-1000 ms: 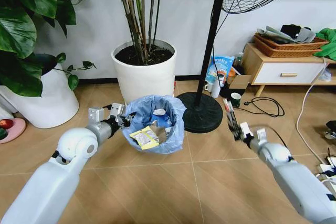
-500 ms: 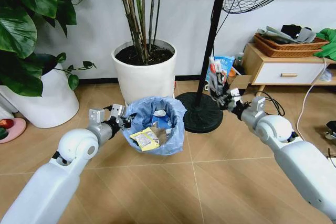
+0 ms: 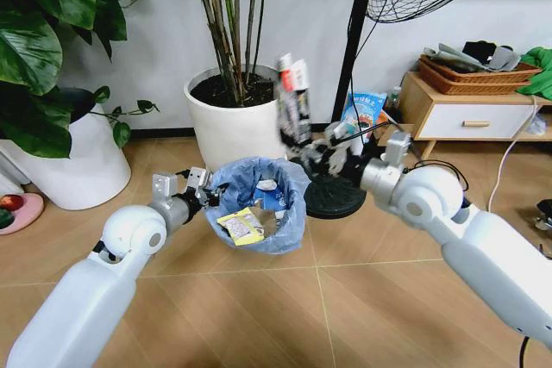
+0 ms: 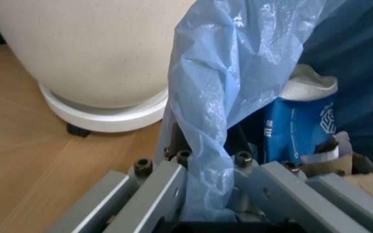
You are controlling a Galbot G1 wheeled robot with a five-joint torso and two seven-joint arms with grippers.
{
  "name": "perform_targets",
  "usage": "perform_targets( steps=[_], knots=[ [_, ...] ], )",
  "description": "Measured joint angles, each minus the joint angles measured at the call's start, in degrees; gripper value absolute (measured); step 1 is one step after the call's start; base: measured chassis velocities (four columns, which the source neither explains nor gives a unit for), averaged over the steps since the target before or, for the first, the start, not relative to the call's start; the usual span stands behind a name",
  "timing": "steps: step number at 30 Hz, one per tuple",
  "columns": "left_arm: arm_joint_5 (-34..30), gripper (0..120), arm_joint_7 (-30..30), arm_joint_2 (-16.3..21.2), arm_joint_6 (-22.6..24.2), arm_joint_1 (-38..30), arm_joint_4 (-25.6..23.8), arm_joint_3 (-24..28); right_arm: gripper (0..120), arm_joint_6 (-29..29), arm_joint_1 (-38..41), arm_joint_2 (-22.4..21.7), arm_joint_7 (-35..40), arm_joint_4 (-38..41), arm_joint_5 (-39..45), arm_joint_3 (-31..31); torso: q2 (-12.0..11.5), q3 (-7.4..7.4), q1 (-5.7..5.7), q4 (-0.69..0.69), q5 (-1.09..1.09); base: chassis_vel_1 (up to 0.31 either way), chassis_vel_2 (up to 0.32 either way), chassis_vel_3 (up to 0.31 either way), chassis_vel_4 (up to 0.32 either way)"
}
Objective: Pick up the trash bin and place the garbage on the floor into it.
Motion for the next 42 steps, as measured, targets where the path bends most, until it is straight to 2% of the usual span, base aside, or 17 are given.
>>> perform_targets(
  steps=[11,14,18,19,23,24,27,28,30,33,35,36,39,42],
  knots=[
    [-1.15,0,-0.16,0.49,0.00,-2.16,1.61,1.77,0,0.09,-1.28,-1.87,-0.23,1.81,-1.78,-2.42,0.00,0.00,0.00,0.00,0.03,0.000,0.000,0.000,0.000],
    [-1.36,0,-0.16,0.54,0.00,-2.98,1.81,2.36,8,0.27,-1.55,-2.10,-0.21,1.69,-2.96,-2.87,0.00,0.00,0.00,-0.01,0.02,0.000,0.000,0.000,0.000],
    [-1.45,0,-0.16,0.30,0.00,-3.43,1.84,2.95,26,0.82,-1.62,-1.65,-0.13,0.37,-4.25,-3.43,0.00,0.00,0.00,0.00,0.02,0.000,0.000,0.000,0.000],
    [-1.45,0,-0.16,0.30,0.00,-3.43,1.84,2.95,26,0.82,-1.62,-1.65,-0.13,0.37,-4.25,-3.43,0.00,0.00,0.00,0.00,0.02,0.000,0.000,0.000,0.000],
    [-1.45,0,-0.16,0.22,0.00,-3.51,1.85,3.00,45,1.16,-1.48,-1.49,-0.14,-0.34,-4.84,-3.72,0.00,0.00,0.00,0.00,0.02,0.000,0.000,0.000,0.000],
    [-1.45,0,-0.16,0.22,0.00,-3.51,1.85,3.00,45,1.16,-1.48,-1.49,-0.14,-0.34,-4.84,-3.72,0.00,0.00,0.00,0.00,0.02,0.000,0.000,0.000,0.000],
    [-1.38,0,-0.16,0.10,0.00,-3.63,1.92,3.00,58,1.32,-1.45,-1.50,-0.19,-0.71,-5.21,-3.88,0.00,0.00,0.00,0.00,0.02,0.000,0.000,0.000,0.000],
    [-1.38,0,-0.16,0.10,0.00,-3.63,1.92,3.00,58,1.32,-1.45,-1.50,-0.19,-0.71,-5.21,-3.88,0.00,0.00,0.00,0.00,0.02,0.000,0.000,0.000,0.000],
    [-1.35,0,-0.16,-0.01,0.00,-3.73,1.92,3.00,70,1.41,-1.44,-1.38,-0.20,-1.06,-5.45,-3.94,0.00,0.00,0.00,0.00,0.02,0.000,0.000,0.000,0.000],
    [-1.31,0,-0.16,-0.05,0.00,-3.77,1.92,3.00,77,1.47,-1.41,-1.19,-0.17,-1.14,-5.50,-3.93,0.00,0.00,0.00,0.00,0.03,0.000,0.000,0.000,0.000],
    [-1.23,0,-0.18,-0.13,0.00,-3.77,1.93,2.91,88,1.52,-1.29,-0.75,0.11,-1.18,-5.50,-3.30,0.00,0.00,0.00,0.00,0.02,0.000,0.000,0.000,0.000],
    [-1.23,0,-0.18,-0.13,0.00,-3.77,1.93,2.91,88,1.52,-1.29,-0.75,0.11,-1.18,-5.50,-3.30,0.00,0.00,0.00,0.00,0.02,0.000,0.000,0.000,0.000],
    [-1.10,0,-0.27,-0.14,0.00,-3.35,1.92,2.38,98,1.71,-1.38,-0.28,1.05,-0.98,-5.50,-1.39,0.00,0.00,0.00,0.00,0.02,0.000,0.000,0.000,0.000],
    [-0.94,0,-0.27,0.07,0.00,-2.82,1.83,1.79,100,2.05,-1.82,-0.09,2.81,-0.16,-5.19,0.93,0.00,0.00,0.00,0.00,0.03,0.000,0.000,0.000,0.000]
  ],
)
